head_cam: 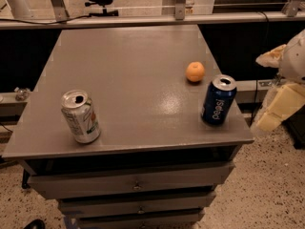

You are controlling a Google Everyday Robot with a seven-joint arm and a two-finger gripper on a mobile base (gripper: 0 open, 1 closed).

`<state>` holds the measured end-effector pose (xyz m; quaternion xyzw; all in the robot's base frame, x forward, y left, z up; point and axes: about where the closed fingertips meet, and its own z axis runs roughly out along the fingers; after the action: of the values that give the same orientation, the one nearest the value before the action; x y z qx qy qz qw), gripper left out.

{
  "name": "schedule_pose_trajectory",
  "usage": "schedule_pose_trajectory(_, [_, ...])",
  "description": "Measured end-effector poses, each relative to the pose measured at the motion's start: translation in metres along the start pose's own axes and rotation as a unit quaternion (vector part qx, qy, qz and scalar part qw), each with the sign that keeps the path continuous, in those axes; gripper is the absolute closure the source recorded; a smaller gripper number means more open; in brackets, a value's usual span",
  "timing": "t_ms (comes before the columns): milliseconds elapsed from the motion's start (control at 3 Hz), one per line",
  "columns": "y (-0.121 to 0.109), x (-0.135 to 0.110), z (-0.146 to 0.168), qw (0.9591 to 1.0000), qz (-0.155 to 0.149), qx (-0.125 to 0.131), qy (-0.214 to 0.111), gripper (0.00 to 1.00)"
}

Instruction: Pick pepsi can

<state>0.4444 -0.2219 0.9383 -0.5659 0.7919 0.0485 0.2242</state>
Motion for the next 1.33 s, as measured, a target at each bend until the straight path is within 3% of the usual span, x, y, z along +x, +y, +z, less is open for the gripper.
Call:
schedule_pose_trajectory(333, [-0.009, 0.012, 0.022, 0.9972, 0.034, -0.007, -0.067, 0.00])
schedule_pose_trajectory(667, [-0.022, 0.018, 0.035, 0.9879, 0.068, -0.005, -0.139, 0.00])
schedule_pose_trajectory(1333, [-0.029, -0.006, 0.053, 0.9560, 0.101, -0.012, -0.275, 0.00])
